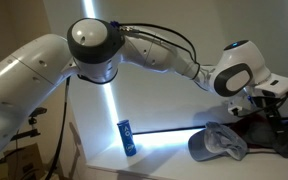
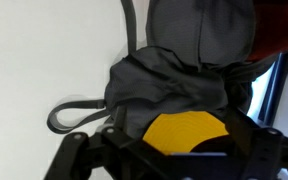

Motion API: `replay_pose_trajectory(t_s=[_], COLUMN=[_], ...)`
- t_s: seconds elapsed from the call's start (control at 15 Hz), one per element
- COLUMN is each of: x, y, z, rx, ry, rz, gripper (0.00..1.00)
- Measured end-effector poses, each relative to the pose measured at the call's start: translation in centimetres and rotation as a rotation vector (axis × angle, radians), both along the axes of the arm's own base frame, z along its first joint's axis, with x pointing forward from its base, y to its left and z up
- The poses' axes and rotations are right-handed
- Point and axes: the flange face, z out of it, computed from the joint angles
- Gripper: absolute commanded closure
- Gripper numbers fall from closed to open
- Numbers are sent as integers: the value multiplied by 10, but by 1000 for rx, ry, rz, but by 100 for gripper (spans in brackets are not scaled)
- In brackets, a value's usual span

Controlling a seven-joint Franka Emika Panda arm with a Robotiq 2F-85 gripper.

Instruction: Pick up the grey cloth and put it on top of the blue container.

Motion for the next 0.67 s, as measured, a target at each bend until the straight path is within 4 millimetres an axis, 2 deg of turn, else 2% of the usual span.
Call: replay_pose_trajectory(t_s=[0.2, 0.53, 0.67], x=[9, 29, 31], y=[-1, -5, -6], z=[-7, -46, -49], rx=[5, -13, -20], ry=[0, -3, -6], rz=[-85, -214, -218], gripper=[0, 0, 0])
